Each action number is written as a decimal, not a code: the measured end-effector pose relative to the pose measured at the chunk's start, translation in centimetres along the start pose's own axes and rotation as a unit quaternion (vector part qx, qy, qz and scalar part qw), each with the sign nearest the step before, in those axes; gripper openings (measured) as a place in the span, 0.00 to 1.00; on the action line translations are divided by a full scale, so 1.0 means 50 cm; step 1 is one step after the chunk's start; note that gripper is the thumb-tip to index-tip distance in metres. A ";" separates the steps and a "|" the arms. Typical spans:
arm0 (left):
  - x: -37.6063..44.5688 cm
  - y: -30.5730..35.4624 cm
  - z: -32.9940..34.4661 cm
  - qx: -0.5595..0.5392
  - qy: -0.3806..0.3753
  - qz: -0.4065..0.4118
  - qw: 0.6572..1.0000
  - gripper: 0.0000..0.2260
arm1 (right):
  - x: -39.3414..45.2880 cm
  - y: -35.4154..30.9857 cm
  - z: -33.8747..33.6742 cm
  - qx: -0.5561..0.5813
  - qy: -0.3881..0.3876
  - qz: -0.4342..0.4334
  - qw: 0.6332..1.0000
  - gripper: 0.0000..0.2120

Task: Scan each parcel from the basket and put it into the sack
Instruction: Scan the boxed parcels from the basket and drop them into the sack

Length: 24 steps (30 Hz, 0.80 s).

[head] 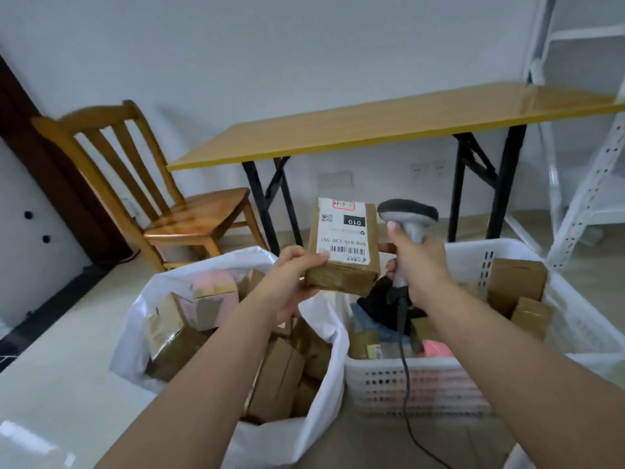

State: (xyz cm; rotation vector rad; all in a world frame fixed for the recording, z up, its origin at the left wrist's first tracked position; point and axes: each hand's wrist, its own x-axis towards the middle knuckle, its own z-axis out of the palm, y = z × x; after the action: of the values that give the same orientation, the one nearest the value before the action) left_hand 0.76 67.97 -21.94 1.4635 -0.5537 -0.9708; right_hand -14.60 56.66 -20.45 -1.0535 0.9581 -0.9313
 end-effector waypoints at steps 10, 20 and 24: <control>-0.075 -0.030 -0.139 -0.072 0.221 0.118 0.965 0.28 | -0.125 -0.102 0.078 -0.142 -0.270 0.060 0.951 0.13; -0.083 -0.042 -0.222 -0.032 0.322 0.102 0.941 0.29 | -0.168 -0.137 0.088 -0.197 -0.329 0.024 0.923 0.13; -0.079 -0.046 -0.233 -0.013 0.336 0.111 0.935 0.29 | -0.173 -0.138 0.089 -0.204 -0.337 0.020 0.919 0.13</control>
State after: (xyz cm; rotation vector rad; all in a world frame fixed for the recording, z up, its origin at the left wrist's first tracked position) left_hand 7.74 78.08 -24.21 1.5547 -0.1900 -0.2575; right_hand -14.05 64.36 -11.37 -1.5656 0.5881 -0.2739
